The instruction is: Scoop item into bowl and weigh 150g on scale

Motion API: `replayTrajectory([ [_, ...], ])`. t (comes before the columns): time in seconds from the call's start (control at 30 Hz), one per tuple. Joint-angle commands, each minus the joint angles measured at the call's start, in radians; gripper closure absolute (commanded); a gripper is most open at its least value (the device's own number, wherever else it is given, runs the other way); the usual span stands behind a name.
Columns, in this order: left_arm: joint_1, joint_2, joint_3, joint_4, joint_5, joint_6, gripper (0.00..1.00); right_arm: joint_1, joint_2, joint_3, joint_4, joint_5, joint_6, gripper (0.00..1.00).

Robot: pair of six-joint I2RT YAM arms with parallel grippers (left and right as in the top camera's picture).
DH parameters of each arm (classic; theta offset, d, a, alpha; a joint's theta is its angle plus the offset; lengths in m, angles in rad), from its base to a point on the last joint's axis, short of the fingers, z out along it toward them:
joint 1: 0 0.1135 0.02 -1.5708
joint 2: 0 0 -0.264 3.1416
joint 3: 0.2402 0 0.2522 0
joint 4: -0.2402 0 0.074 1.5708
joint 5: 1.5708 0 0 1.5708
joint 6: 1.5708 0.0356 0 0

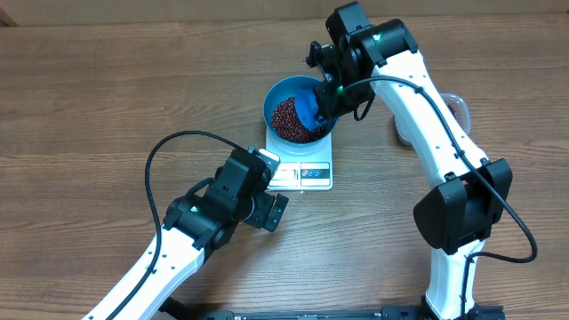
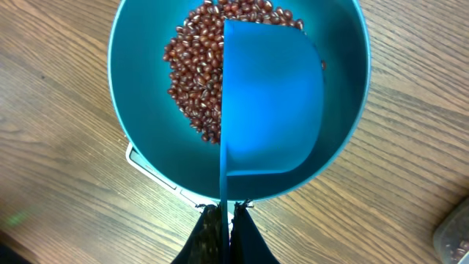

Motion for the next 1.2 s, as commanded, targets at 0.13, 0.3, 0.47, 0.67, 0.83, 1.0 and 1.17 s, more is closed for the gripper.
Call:
replayTrajectory([
  [0.13, 0.006, 0.002, 0.022, 0.000, 0.008, 0.011, 0.00, -0.006, -0.142, 0.036, -0.005, -0.031, -0.018, 0.96],
  [0.3, 0.006, 0.002, 0.022, 0.000, 0.008, 0.011, 0.00, -0.006, -0.165, 0.036, -0.021, -0.031, -0.018, 0.96],
  [0.47, 0.006, 0.002, 0.022, 0.000, 0.008, 0.011, 0.00, -0.006, -0.165, 0.036, -0.023, -0.031, -0.018, 0.96],
  [0.67, 0.006, 0.002, 0.022, 0.000, 0.008, 0.011, 0.01, -0.006, -0.165, 0.036, -0.022, -0.031, -0.021, 0.96],
  [0.83, 0.006, 0.002, 0.022, 0.000, 0.008, 0.011, 0.01, -0.006, -0.165, 0.036, -0.021, -0.031, -0.021, 0.96],
  [1.0, 0.006, 0.002, 0.022, 0.000, 0.008, 0.011, 0.00, -0.006, -0.165, 0.036, -0.022, -0.031, -0.021, 0.96],
  [1.17, 0.006, 0.002, 0.022, 0.000, 0.008, 0.011, 0.01, -0.006, -0.165, 0.036, -0.023, -0.040, -0.023, 0.96],
])
